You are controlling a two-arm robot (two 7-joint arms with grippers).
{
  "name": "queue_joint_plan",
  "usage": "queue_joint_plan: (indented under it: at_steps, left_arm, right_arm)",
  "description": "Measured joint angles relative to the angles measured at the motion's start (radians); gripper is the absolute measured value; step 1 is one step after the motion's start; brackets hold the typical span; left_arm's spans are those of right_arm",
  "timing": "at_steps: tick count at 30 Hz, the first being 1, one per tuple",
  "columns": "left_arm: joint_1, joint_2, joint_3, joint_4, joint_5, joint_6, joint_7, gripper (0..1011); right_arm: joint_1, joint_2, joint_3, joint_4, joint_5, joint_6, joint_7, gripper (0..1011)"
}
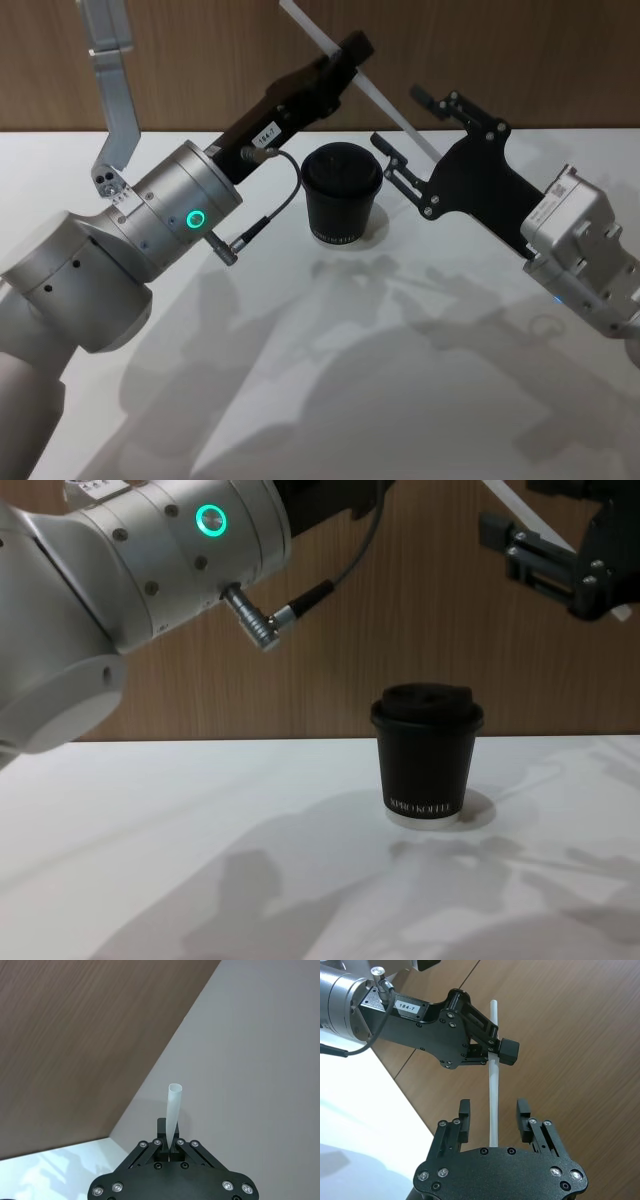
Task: Pick up the straw with one hand, pass it to the other hand, and insert it into the cup.
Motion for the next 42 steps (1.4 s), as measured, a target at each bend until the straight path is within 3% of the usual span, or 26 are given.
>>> queue_joint_plan:
  at_steps: [9, 16, 29, 42]
  left_arm:
    - [-0.021, 0.037, 0.025, -0.023, 0.097, -0.039, 0.038, 5]
    - [-0.041, 0.071, 0.044, -0.049, 0.204, -0.083, 0.083, 5]
    - [-0.091, 0.134, 0.069, -0.1, 0.382, -0.093, 0.146, 5]
    - [-0.139, 0.169, 0.085, -0.128, 0.472, -0.014, 0.185, 6]
  right_arm:
    - [0.0, 0.0, 0.0, 0.0, 0.0, 0.0, 0.0, 835]
    - [0.0, 0.0, 0.0, 0.0, 0.0, 0.0, 0.0, 993]
    - [0.0, 0.0, 0.0, 0.0, 0.0, 0.0, 0.0, 1001]
    - [0.0, 0.0, 0.0, 0.0, 0.0, 0.0, 0.0, 1001]
